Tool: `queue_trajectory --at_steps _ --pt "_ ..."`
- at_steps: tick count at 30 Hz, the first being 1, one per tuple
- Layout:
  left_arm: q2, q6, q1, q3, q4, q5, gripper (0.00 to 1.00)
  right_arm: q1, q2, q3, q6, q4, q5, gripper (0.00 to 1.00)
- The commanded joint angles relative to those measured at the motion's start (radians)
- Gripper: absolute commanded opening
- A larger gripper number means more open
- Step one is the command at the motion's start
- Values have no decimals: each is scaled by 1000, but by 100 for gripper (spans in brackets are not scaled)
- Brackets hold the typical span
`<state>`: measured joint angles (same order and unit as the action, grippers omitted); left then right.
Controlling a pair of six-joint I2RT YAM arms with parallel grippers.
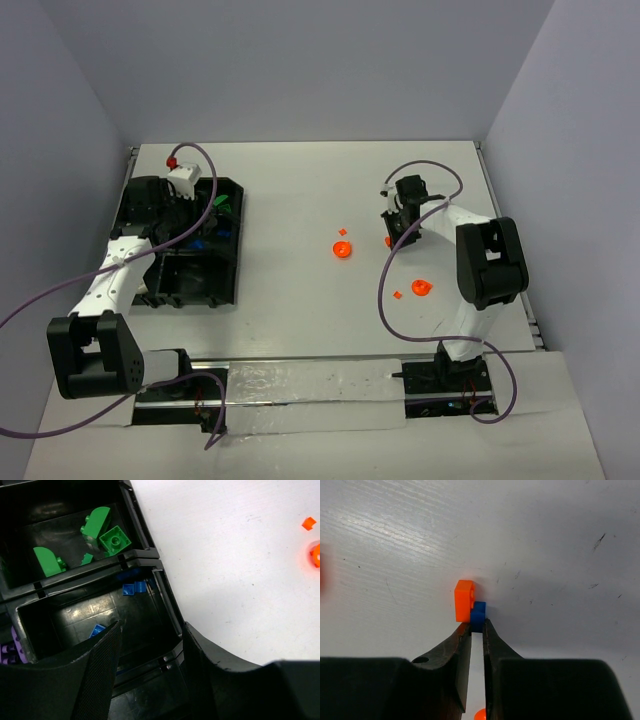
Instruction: Sort the legos into containers by color
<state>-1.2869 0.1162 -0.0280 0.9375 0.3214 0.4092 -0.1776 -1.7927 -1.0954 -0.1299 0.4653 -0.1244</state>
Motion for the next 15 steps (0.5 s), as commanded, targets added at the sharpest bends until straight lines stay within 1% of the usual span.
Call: queue_trajectory --at_steps 1,5,6,7,9,14,15 --pt "19 3 -6 3 -38 74 58 1 49 21 -58 -31 -41 0" --pt "35 -13 -6 7 -36 154 60 1 95 42 -85 -39 -83 0" --pt "38 -30 -6 14 -33 199 61 0 130 48 -99 -39 -137 0" --pt "37 -44 -6 18 -33 226 61 0 130 48 -99 -39 -138 0" --pt "37 -97 -6 25 -43 300 63 -3 170 45 -100 -36 -207 0" --pt "21 -314 8 4 -109 441 66 -36 220 43 -70 -46 -298 0" --pt "14 -334 14 -1 -120 454 66 -48 231 43 -68 -48 -316 0"
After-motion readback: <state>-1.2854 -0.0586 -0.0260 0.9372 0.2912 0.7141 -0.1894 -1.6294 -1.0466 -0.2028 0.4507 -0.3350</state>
